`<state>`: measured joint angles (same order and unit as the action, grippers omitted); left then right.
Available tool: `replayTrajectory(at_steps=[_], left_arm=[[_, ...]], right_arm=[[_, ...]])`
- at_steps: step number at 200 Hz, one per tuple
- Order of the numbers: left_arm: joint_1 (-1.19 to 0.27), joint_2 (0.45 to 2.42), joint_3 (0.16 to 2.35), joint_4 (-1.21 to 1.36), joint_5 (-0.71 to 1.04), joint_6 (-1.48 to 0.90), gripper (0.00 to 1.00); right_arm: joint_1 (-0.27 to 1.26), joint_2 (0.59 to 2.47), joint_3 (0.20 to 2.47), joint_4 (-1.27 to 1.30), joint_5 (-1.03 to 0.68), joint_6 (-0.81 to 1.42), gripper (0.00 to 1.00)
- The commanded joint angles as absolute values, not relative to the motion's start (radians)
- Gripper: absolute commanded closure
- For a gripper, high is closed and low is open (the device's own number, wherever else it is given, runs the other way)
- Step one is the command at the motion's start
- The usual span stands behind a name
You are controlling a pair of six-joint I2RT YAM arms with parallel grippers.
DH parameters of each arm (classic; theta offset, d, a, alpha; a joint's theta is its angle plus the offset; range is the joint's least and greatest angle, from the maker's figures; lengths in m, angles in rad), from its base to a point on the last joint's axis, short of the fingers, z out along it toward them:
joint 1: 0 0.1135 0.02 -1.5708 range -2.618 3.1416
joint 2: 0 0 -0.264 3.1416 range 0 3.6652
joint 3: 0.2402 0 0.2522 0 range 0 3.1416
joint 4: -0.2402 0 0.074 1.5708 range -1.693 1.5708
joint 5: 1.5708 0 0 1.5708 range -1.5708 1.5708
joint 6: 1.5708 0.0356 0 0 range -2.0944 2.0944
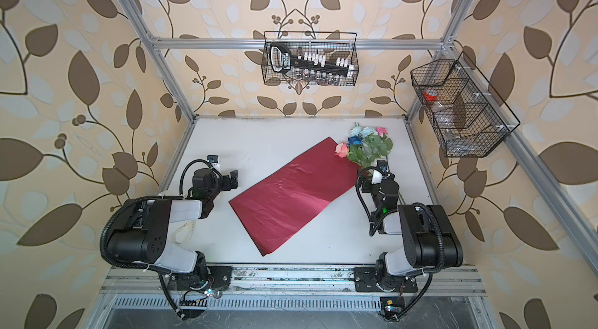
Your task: Tie the bouquet of fake flowers
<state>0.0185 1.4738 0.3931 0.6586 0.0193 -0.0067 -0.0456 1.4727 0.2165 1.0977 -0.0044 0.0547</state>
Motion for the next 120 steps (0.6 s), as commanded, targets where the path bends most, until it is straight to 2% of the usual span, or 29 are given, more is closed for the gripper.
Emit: replayTrajectory(at_steps=[1,62,120], left_arm=[[0.010,1.377,0.401,0.629,0.024,-0.009,0.01],[0.001,1.151,0.400,0.481,-0.001,-0.067,0.01],[-0.170,0.955,0.452,0.206,-0.090,-0.113,0.01]], right_arm=[[-0.041,1.401,0.219,1.080,0.053,0.080,0.00],[-0.019,1.106,0.315,0.585,0.221,0.337,0.00],[0.010,0.867,0.328,0.231,0.079,0.590,0.00]])
